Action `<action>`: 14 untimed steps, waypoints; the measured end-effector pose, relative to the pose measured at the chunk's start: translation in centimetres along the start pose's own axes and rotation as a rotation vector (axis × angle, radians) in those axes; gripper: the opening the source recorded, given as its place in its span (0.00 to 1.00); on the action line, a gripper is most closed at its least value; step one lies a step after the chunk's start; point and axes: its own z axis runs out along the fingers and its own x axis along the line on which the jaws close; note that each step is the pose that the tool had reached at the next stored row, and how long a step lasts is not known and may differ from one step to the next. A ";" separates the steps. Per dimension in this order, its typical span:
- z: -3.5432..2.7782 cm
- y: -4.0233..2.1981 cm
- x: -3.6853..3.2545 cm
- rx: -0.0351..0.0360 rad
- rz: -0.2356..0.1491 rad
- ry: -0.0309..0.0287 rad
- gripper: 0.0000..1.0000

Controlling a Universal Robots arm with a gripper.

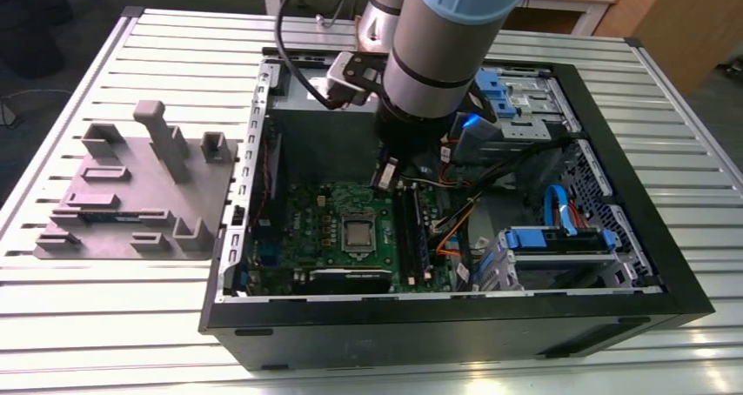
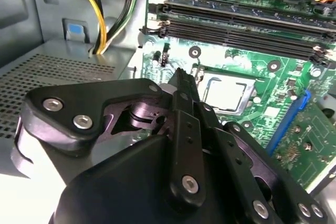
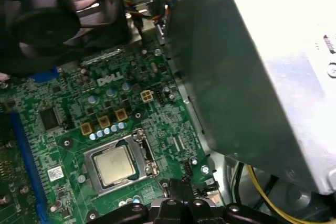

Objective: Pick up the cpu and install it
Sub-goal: 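Install the first cpu locking lever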

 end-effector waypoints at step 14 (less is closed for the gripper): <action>-0.01 0.27 0.59 0.0240 -0.112 -0.0019 0.10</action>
